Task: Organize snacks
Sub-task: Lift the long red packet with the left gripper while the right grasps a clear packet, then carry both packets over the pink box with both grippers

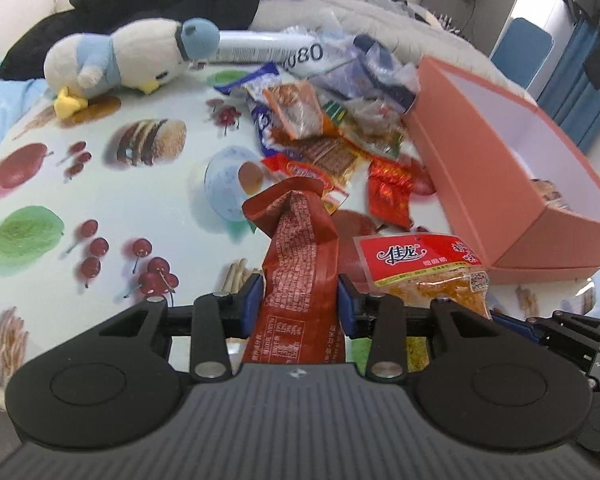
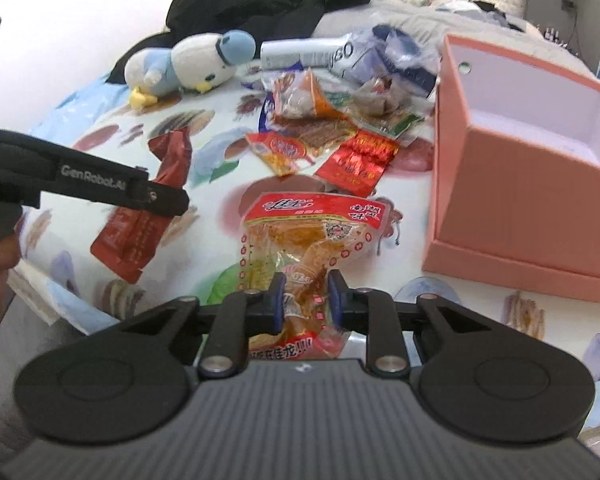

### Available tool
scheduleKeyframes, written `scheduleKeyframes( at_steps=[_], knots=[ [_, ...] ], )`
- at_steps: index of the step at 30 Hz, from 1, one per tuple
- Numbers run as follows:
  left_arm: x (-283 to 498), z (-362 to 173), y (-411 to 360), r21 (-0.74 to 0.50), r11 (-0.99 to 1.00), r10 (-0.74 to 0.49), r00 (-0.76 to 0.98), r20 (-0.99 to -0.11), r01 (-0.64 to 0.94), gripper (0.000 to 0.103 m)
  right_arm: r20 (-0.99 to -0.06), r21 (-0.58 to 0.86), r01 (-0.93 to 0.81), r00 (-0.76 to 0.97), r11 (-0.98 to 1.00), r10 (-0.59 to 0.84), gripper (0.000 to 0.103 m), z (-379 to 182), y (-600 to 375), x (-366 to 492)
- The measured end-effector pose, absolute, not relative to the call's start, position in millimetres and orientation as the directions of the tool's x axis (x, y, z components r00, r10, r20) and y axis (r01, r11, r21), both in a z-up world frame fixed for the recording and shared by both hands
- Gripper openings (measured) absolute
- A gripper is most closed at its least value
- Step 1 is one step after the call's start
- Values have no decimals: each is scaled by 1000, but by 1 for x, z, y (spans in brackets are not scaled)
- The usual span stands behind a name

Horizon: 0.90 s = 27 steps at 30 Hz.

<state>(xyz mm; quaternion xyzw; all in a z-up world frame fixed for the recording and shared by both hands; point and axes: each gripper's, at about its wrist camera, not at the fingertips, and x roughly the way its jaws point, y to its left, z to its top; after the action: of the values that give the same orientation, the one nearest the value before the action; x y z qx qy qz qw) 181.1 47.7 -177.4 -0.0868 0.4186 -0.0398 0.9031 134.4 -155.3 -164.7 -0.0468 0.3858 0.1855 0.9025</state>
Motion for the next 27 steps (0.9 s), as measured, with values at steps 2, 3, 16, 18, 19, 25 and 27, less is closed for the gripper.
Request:
scheduleKeyframes(
  at_steps=[2, 3, 16, 18, 19, 25, 27],
  knots=[
    [177, -170, 46, -192, 981, -146, 655, -741, 1, 44, -702, 65, -367, 645, 928, 304, 25, -158, -157, 131],
    [174, -166, 46, -191, 982, -145, 659, -738, 2, 44, -695, 69, -365, 650, 929, 307, 25, -155, -157, 129],
    [145, -113, 22, -209, 976, -191, 710, -678, 63, 44, -615, 99, -295, 732, 950, 291, 25, -106, -187, 99],
    [142, -106, 15, -207, 975, -201, 718, -666, 80, 44, -601, 107, -283, 745, 953, 289, 25, -98, -192, 96],
    [141, -104, 13, -207, 975, -204, 721, -662, 86, 44, -594, 107, -279, 752, 954, 287, 25, -95, -195, 94],
    [136, -89, -4, -223, 966, -245, 728, -640, 129, 44, -562, 104, -257, 782, 961, 271, 25, -78, -207, 81],
    [134, -85, -11, -229, 962, -265, 726, -635, 151, 44, -553, 103, -244, 792, 964, 259, 25, -74, -214, 77]
  ],
)
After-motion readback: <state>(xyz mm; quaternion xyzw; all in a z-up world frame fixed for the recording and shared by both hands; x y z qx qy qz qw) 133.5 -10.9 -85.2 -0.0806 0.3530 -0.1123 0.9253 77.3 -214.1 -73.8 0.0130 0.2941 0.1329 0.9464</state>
